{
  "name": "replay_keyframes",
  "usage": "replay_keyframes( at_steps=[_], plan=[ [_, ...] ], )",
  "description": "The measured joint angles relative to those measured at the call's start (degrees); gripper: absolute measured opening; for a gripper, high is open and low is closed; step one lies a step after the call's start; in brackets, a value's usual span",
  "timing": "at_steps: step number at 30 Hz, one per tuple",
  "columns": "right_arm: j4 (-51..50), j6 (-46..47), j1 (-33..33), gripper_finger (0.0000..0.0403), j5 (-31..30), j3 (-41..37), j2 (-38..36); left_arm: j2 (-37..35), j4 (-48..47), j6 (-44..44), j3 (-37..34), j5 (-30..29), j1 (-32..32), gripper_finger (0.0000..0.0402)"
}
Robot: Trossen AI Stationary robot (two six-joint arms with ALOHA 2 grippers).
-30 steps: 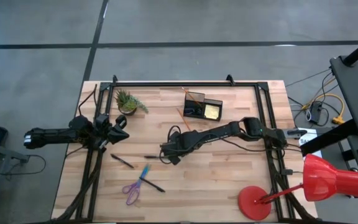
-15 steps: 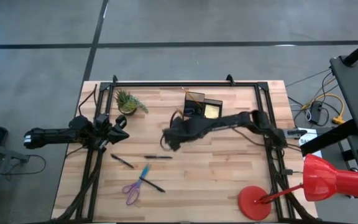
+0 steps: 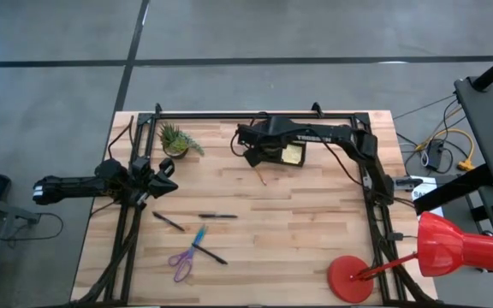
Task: Pick and place office supplies into organizer
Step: Put the black binder clip into the desk organizer, then put the orange pencil into the black desk organizer
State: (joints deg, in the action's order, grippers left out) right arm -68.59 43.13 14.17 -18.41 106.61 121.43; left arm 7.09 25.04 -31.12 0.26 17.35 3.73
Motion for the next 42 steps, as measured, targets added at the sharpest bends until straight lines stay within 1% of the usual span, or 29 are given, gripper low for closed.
replay_keyframes(
  at_steps=[3,6,9,12,16,18,22,28,31,34,36,39,40,42],
  plan=[
    [2.0,0.1,0.8,0.0008,-0.5,-1.0,0.6,0.0,0.0,0.0,0.0,0.0,0.0,0.0000],
    [2.1,0.7,1.1,0.0008,-4.1,-2.0,2.1,0.0,0.0,0.0,0.0,0.0,0.0,0.0000],
    [3.1,1.9,1.2,0.0008,-5.6,-2.9,3.2,0.0,0.0,0.0,0.0,0.0,0.0,0.0000],
    [5.8,4.2,1.1,0.0008,-6.5,-4.3,3.2,0.0,0.0,0.0,0.0,0.0,0.0,0.0000],
    [7.2,9.5,1.0,0.0009,-10.2,-5.9,3.3,0.0,0.0,0.0,0.0,0.0,0.0,0.0000],
    [7.7,9.6,1.0,0.0014,-10.5,-6.4,3.3,0.0,0.0,0.0,0.0,0.0,0.0,0.0000],
    [7.7,8.9,1.0,0.0045,-10.5,-6.9,3.3,0.0,0.0,0.0,0.0,0.0,0.0,0.0000],
    [7.8,8.2,-0.3,0.0118,-10.5,-6.9,3.3,0.0,0.0,0.0,0.0,0.0,0.0,0.0000],
    [7.9,5.2,-2.3,0.0148,-10.5,-6.9,3.1,0.0,0.0,0.0,0.0,0.0,0.0,0.0000],
    [8.0,0.1,-5.2,0.0169,-10.4,-6.6,2.7,0.0,0.0,0.0,0.0,0.0,0.0,0.0000],
    [8.0,-2.7,-7.2,0.0177,-9.3,-6.5,2.4,0.0,0.0,0.0,0.0,0.0,0.0,0.0000],
    [8.1,-6.0,-9.0,0.0181,-2.0,-6.6,2.4,0.0,0.0,0.0,0.0,0.0,0.0,0.0000],
    [8.2,-5.9,-9.2,0.0181,0.0,-6.6,2.7,0.0,0.0,0.0,0.0,0.0,0.0,0.0000],
    [8.0,-3.3,-9.3,0.0178,2.0,-6.6,3.3,0.0,0.0,0.0,0.0,0.0,0.0,0.0000]
  ],
)
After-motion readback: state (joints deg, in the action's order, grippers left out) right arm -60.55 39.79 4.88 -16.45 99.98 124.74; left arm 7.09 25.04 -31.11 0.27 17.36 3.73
